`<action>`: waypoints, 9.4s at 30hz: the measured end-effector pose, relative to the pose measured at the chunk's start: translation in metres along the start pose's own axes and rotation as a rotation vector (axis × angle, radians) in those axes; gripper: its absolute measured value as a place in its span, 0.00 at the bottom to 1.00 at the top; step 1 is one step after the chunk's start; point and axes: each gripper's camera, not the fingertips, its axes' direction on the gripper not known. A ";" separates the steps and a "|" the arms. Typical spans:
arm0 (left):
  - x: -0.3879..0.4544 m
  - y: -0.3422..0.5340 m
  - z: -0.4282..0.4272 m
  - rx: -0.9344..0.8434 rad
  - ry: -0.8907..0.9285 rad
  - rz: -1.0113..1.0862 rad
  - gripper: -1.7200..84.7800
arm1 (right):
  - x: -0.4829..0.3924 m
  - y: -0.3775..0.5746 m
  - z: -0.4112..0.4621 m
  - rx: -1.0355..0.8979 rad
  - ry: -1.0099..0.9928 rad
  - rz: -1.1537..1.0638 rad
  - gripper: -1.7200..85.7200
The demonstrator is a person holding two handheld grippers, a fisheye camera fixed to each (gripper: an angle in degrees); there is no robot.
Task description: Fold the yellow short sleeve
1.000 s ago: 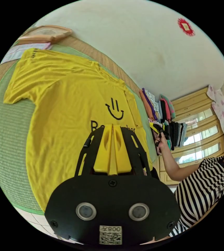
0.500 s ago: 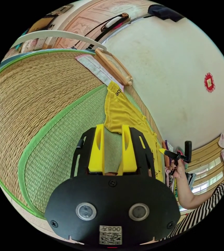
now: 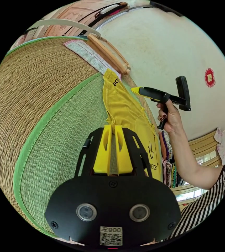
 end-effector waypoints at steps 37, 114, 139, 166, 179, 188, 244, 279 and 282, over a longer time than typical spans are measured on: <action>-0.081 0.004 0.064 0.021 0.357 0.187 0.04 | 0.085 -0.140 -0.042 0.123 -0.091 0.003 0.03; 0.219 -0.061 0.330 -0.564 0.279 0.449 0.03 | 0.217 0.334 0.091 0.103 0.117 0.335 0.02; 0.207 -0.062 0.292 -0.561 0.362 0.411 0.02 | 0.186 0.521 0.046 0.206 0.094 0.461 0.02; 0.189 -0.050 0.220 -0.563 0.281 0.415 0.02 | 0.206 0.881 -0.009 0.081 0.178 0.846 0.02; 0.198 -0.003 0.087 -0.396 0.381 0.332 0.03 | 0.158 1.047 -0.053 0.218 -0.067 0.960 0.03; 0.158 0.072 -0.045 -0.347 0.267 0.108 0.08 | 0.115 1.155 -0.053 0.238 -0.176 1.039 0.09; 0.362 -0.041 0.135 -0.265 -0.016 0.488 0.03 | 0.179 0.315 0.022 0.064 0.164 0.243 0.06; 0.326 -0.056 0.165 -0.423 0.054 0.505 0.05 | 0.173 0.280 0.000 0.081 0.155 0.266 0.02; 0.321 -0.054 0.151 -0.368 0.097 0.509 0.05 | 0.182 0.291 -0.009 0.114 0.070 0.301 0.02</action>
